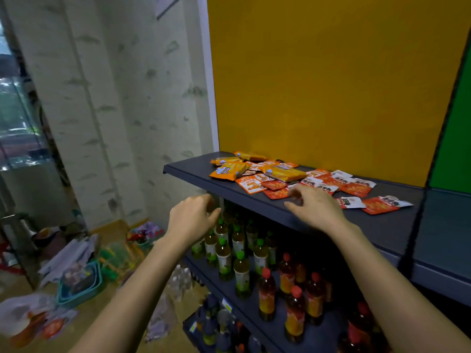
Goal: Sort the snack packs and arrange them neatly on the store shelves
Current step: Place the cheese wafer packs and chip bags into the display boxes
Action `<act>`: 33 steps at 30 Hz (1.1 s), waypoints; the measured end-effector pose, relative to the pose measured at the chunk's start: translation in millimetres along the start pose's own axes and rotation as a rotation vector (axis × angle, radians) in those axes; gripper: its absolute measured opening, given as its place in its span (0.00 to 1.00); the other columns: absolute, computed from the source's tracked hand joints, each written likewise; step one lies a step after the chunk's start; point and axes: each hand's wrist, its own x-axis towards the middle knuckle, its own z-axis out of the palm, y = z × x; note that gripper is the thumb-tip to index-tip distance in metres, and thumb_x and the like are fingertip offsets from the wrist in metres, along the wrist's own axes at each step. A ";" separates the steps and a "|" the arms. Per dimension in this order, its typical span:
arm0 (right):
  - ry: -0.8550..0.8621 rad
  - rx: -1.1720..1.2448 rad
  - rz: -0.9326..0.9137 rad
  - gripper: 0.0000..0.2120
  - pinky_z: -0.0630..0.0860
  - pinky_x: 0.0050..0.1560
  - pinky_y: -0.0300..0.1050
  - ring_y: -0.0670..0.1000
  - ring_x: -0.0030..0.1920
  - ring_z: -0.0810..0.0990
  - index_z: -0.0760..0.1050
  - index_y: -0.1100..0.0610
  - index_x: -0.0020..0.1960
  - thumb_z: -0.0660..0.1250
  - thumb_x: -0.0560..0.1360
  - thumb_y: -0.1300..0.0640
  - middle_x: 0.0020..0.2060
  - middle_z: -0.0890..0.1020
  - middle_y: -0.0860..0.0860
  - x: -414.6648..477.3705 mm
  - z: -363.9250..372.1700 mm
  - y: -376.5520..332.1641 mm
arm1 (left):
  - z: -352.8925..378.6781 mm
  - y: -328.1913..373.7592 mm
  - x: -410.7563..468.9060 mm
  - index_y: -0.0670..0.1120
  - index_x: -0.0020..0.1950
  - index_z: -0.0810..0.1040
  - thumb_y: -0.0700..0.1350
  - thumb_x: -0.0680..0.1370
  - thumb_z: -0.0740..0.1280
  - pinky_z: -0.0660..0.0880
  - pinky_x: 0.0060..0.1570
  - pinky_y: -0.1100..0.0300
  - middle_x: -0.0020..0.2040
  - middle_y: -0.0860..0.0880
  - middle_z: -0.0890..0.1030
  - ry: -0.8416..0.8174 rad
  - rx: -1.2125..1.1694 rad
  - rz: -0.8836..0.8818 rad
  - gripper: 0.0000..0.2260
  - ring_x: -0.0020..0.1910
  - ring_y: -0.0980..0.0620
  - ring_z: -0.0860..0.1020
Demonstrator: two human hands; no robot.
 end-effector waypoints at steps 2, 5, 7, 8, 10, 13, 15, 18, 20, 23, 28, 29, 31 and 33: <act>0.007 -0.020 0.026 0.15 0.74 0.55 0.48 0.53 0.60 0.76 0.74 0.50 0.60 0.63 0.76 0.46 0.59 0.79 0.49 17.9 7.8 -5.1 | 8.3 -16.2 20.3 0.47 0.53 0.77 0.55 0.77 0.60 0.74 0.45 0.54 0.53 0.50 0.81 -0.009 -0.033 0.002 0.14 0.51 0.46 0.78; 0.014 -0.052 0.084 0.16 0.73 0.55 0.48 0.53 0.60 0.76 0.74 0.50 0.61 0.62 0.76 0.46 0.59 0.78 0.50 42.7 20.2 -7.7 | 27.6 -38.0 52.2 0.47 0.54 0.77 0.55 0.77 0.60 0.74 0.47 0.54 0.54 0.50 0.81 0.019 -0.092 -0.007 0.14 0.52 0.46 0.78; 0.017 -0.073 0.121 0.16 0.72 0.55 0.48 0.54 0.61 0.75 0.74 0.50 0.61 0.62 0.76 0.47 0.60 0.78 0.50 59.3 28.6 -7.0 | 43.7 -48.4 74.1 0.46 0.54 0.76 0.56 0.77 0.60 0.73 0.46 0.55 0.54 0.49 0.80 0.016 -0.120 -0.011 0.15 0.53 0.47 0.78; 0.020 -0.079 0.140 0.15 0.72 0.55 0.48 0.54 0.61 0.75 0.74 0.50 0.60 0.63 0.75 0.47 0.60 0.78 0.51 68.0 32.4 -6.1 | 51.9 -52.1 85.9 0.46 0.55 0.76 0.56 0.77 0.60 0.72 0.45 0.55 0.55 0.49 0.80 0.006 -0.131 -0.014 0.16 0.54 0.47 0.77; 0.026 -0.094 0.179 0.15 0.72 0.53 0.48 0.55 0.60 0.76 0.75 0.51 0.59 0.63 0.75 0.47 0.60 0.78 0.51 85.8 39.0 -1.9 | 66.9 -58.7 110.8 0.45 0.56 0.76 0.55 0.78 0.60 0.71 0.47 0.54 0.56 0.47 0.78 -0.013 -0.146 -0.016 0.16 0.56 0.46 0.76; 0.065 -0.107 0.232 0.12 0.75 0.54 0.50 0.55 0.57 0.77 0.77 0.50 0.55 0.64 0.74 0.47 0.57 0.80 0.51 112.1 47.5 9.1 | 90.6 -69.2 153.3 0.43 0.56 0.75 0.55 0.77 0.61 0.72 0.49 0.52 0.56 0.45 0.77 0.008 -0.180 0.002 0.17 0.57 0.45 0.75; 0.084 -0.126 0.280 0.14 0.75 0.54 0.51 0.55 0.57 0.77 0.76 0.51 0.57 0.65 0.74 0.47 0.57 0.80 0.51 129.0 49.4 16.1 | 104.6 -74.8 182.9 0.41 0.55 0.74 0.56 0.77 0.61 0.72 0.48 0.51 0.56 0.43 0.77 0.007 -0.182 0.000 0.18 0.56 0.44 0.74; 0.067 -0.155 0.373 0.18 0.74 0.55 0.50 0.56 0.60 0.77 0.75 0.53 0.61 0.64 0.75 0.46 0.59 0.80 0.52 152.5 51.7 25.0 | 122.5 -80.2 219.7 0.40 0.54 0.74 0.61 0.76 0.59 0.72 0.50 0.49 0.56 0.41 0.76 -0.058 -0.170 -0.021 0.24 0.57 0.42 0.74; 0.062 -0.162 0.439 0.20 0.74 0.55 0.50 0.58 0.60 0.77 0.75 0.54 0.60 0.63 0.75 0.43 0.59 0.80 0.55 165.2 54.7 29.7 | 133.8 -82.7 238.7 0.41 0.54 0.75 0.67 0.73 0.58 0.72 0.52 0.49 0.57 0.42 0.77 -0.132 -0.213 -0.048 0.30 0.58 0.41 0.74; 0.023 -0.175 0.555 0.23 0.72 0.47 0.48 0.60 0.55 0.78 0.78 0.58 0.50 0.60 0.75 0.38 0.52 0.81 0.59 177.6 60.5 30.6 | 146.3 -85.0 259.4 0.45 0.56 0.77 0.74 0.67 0.57 0.72 0.55 0.50 0.59 0.43 0.77 -0.244 -0.277 -0.067 0.36 0.59 0.42 0.74; -0.007 -0.136 0.689 0.27 0.70 0.45 0.46 0.59 0.53 0.79 0.74 0.56 0.38 0.58 0.72 0.31 0.50 0.81 0.59 193.6 68.4 27.0 | 155.8 -90.3 283.1 0.45 0.57 0.75 0.74 0.62 0.63 0.73 0.56 0.50 0.60 0.45 0.77 -0.371 -0.363 -0.036 0.37 0.58 0.44 0.75; -0.003 -0.128 0.716 0.29 0.72 0.48 0.47 0.59 0.54 0.79 0.76 0.58 0.42 0.58 0.71 0.31 0.52 0.81 0.59 197.1 69.7 24.7 | 156.3 -91.8 287.9 0.45 0.59 0.73 0.73 0.62 0.65 0.73 0.57 0.50 0.61 0.45 0.76 -0.406 -0.393 -0.037 0.38 0.59 0.44 0.75; 0.004 -0.132 0.770 0.35 0.73 0.53 0.49 0.60 0.56 0.78 0.77 0.61 0.52 0.58 0.69 0.29 0.57 0.79 0.60 205.2 72.1 18.9 | 158.8 -94.6 297.8 0.43 0.63 0.70 0.72 0.59 0.68 0.73 0.59 0.49 0.63 0.44 0.74 -0.472 -0.453 -0.035 0.43 0.60 0.44 0.74; 0.007 -0.149 0.837 0.41 0.72 0.57 0.51 0.61 0.60 0.76 0.73 0.63 0.61 0.58 0.68 0.27 0.62 0.76 0.61 214.4 74.8 11.7 | 160.3 -95.9 306.8 0.42 0.65 0.67 0.69 0.60 0.71 0.72 0.59 0.50 0.65 0.44 0.72 -0.522 -0.507 -0.004 0.44 0.62 0.44 0.72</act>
